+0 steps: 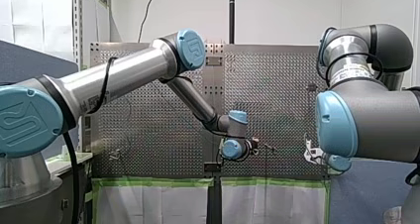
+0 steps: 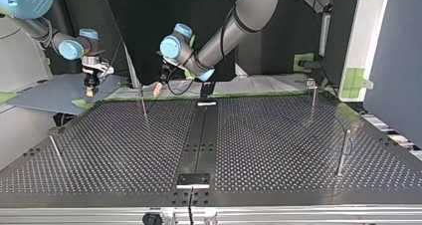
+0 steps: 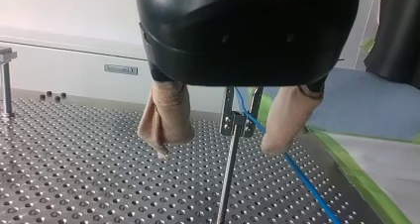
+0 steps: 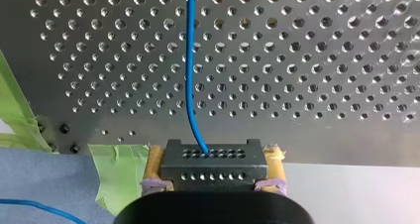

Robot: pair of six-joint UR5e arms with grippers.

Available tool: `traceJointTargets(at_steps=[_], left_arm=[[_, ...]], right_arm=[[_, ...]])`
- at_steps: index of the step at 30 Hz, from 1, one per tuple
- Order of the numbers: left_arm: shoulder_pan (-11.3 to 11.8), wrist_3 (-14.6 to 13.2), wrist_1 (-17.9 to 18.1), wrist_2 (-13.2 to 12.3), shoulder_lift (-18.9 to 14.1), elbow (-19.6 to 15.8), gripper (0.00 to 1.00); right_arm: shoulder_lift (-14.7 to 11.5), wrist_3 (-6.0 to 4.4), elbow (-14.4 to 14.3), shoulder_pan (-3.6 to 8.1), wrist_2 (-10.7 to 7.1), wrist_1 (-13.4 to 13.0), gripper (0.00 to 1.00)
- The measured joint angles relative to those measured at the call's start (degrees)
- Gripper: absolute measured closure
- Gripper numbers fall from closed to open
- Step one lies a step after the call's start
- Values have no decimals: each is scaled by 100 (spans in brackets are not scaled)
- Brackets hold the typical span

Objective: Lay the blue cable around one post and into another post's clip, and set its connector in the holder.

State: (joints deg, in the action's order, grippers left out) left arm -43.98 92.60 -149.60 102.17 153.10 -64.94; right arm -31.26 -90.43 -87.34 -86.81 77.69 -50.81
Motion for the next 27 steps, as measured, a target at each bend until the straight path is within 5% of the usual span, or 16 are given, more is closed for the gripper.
traceJointTargets(at_steps=[8, 14, 27], left_arm=[[28, 35, -21, -3, -9, -28, 2], [57, 39, -162, 242, -233, -303, 2], [-182, -74, 538, 526, -1031, -1108, 2]], right_arm=[[0, -7, 1, 1, 1, -14, 100], [2, -17, -1, 0, -9, -20, 100], [14, -37, -4, -37, -25, -21, 100]])
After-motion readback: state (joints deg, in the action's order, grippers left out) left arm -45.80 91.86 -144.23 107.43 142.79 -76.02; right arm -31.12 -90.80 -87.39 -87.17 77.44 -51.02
